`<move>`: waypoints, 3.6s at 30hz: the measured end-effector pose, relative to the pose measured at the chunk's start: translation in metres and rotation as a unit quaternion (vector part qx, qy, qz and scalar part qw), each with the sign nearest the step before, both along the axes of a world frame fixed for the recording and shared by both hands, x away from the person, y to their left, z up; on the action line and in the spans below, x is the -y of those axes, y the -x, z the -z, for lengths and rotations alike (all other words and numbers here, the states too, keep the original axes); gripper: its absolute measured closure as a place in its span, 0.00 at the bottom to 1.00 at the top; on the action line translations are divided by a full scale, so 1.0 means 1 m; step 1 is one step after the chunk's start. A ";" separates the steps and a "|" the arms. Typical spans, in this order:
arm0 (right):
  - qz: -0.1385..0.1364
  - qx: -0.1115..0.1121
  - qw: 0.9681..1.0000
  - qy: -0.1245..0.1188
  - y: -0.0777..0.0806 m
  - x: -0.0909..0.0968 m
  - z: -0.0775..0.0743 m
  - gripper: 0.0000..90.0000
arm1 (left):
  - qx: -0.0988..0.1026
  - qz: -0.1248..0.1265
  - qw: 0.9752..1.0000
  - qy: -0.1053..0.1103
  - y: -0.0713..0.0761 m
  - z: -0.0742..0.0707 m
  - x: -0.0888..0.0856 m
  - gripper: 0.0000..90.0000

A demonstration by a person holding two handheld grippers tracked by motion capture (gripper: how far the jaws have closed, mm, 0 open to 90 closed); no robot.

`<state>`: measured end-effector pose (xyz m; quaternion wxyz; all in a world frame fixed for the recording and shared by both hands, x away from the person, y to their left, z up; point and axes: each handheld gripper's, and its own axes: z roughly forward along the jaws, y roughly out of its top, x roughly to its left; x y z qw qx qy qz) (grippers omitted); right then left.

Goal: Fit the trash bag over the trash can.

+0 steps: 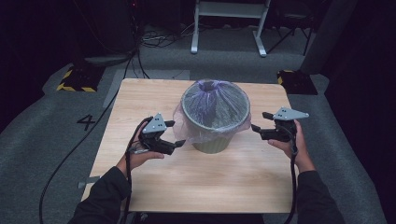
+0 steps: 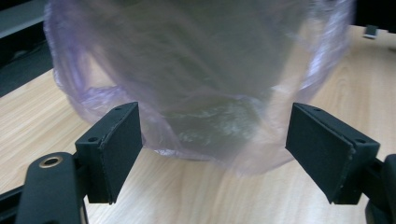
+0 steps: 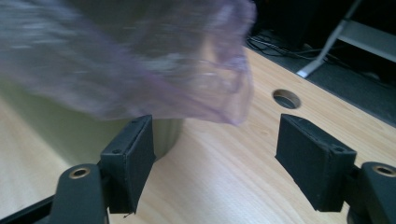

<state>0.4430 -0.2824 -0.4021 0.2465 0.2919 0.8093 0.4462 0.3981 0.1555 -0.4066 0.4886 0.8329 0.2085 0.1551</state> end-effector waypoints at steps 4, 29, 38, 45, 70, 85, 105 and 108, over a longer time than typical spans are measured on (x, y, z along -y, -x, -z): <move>-0.023 0.011 1.000 0.010 0.013 -0.009 -0.006 0.30 | -0.001 0.020 1.000 -0.015 0.005 0.003 0.011 0.21; -0.052 0.012 0.998 0.023 0.022 -0.034 -0.001 1.00 | 0.012 0.028 0.998 -0.062 -0.009 0.021 0.032 0.99; -0.053 -0.040 0.997 0.031 0.017 -0.029 0.028 1.00 | -0.009 0.019 0.997 -0.080 -0.020 0.032 0.031 1.00; -0.041 -0.081 0.995 0.046 0.012 -0.031 0.047 1.00 | -0.028 0.016 0.994 -0.105 -0.026 0.045 0.032 1.00; 0.001 -0.118 0.992 0.049 0.011 -0.035 0.079 1.00 | -0.049 -0.003 0.994 -0.093 -0.024 0.069 0.025 0.99; 0.019 -0.131 0.991 0.019 0.007 -0.026 0.086 0.87 | -0.050 -0.025 0.995 -0.087 -0.022 0.073 0.022 0.75; 0.033 -0.097 0.994 -0.039 0.031 0.010 0.072 0.31 | -0.037 -0.018 0.999 -0.027 0.038 0.051 -0.002 0.17; 0.034 -0.094 0.994 -0.045 0.033 0.012 0.071 0.30 | -0.023 -0.022 0.999 -0.026 0.043 0.046 0.001 0.17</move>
